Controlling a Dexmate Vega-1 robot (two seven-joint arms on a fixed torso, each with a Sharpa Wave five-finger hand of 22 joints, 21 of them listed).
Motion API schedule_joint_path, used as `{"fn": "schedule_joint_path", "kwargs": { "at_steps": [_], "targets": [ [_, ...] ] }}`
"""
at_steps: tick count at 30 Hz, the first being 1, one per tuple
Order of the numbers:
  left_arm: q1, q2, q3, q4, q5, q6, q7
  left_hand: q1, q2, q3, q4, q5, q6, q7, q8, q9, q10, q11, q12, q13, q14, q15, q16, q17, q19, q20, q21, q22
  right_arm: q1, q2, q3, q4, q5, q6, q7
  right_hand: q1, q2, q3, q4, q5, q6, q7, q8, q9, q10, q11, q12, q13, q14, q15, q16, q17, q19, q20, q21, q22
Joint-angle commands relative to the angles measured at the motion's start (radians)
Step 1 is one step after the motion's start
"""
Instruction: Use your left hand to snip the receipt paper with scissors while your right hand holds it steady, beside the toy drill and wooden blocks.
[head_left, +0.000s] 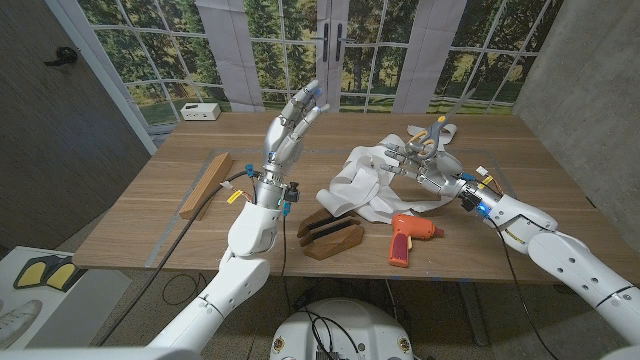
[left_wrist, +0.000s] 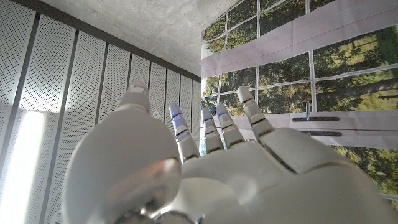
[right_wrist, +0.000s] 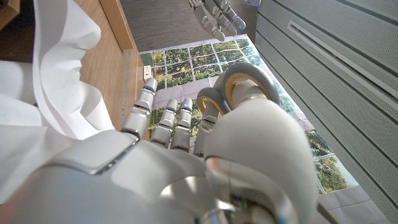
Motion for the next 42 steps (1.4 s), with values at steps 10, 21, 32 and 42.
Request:
{"fn": "schedule_joint_path", "kwargs": {
  "at_steps": [10,21,32,42],
  "targets": [
    [0.105,0.071,-0.077,-0.036,0.006,0.012,0.054,0.009,0.018,0.009,-0.007,0.001,-0.012,-0.001,0.003,-0.001,-0.016,-0.012,0.005,-0.008,-0.002,-0.009,0.006,-0.008,-0.003,0.007,-0.009,0.006,-0.102,-0.004,0.068,-0.126,0.036,-0.049,-0.179,0.081,-0.014,0.066,-0.023,0.119,-0.028,0.040,0.060,0.046,0.104,-0.001,0.015,0.020,0.134,-0.025,0.026,0.000,0.097,-0.008,0.015,0.002],
    [0.137,0.086,-0.106,-0.043,0.001,-0.003,0.061,0.011,0.025,0.013,-0.010,0.001,-0.012,-0.001,0.004,-0.002,-0.020,-0.019,0.007,-0.015,-0.004,-0.009,0.008,-0.015,-0.005,0.009,-0.016,0.006,-0.106,-0.010,0.072,-0.142,0.043,-0.074,-0.199,0.040,-0.022,0.089,0.021,0.258,-0.116,0.059,0.158,0.167,0.251,-0.034,0.066,0.074,0.253,-0.082,0.042,0.013,0.184,-0.033,0.019,0.004],
    [0.165,0.100,-0.117,-0.045,-0.015,-0.004,0.055,0.016,0.035,0.020,-0.014,0.000,-0.009,-0.001,0.005,-0.004,-0.021,-0.033,0.010,-0.024,-0.001,-0.013,0.011,-0.022,-0.007,0.010,-0.022,0.006,-0.106,-0.027,0.066,-0.150,-0.022,-0.052,-0.196,-0.038,0.017,0.107,0.048,0.278,-0.169,0.032,0.192,0.200,0.348,-0.089,0.123,0.148,0.368,-0.151,0.062,0.040,0.263,-0.119,0.035,0.010],
    [0.178,0.113,-0.120,-0.049,-0.020,0.002,0.045,0.020,0.043,0.026,-0.019,0.000,-0.011,-0.001,0.004,-0.005,-0.021,-0.042,0.013,-0.031,0.005,-0.021,0.015,-0.028,-0.005,0.012,-0.027,0.007,-0.110,-0.031,0.058,-0.160,-0.014,-0.064,-0.216,-0.008,0.017,0.097,0.006,0.305,-0.153,0.012,0.230,0.187,0.372,-0.122,0.349,0.437,0.560,-0.212,0.160,0.213,0.332,-0.167,0.089,0.035]
  ]
}}
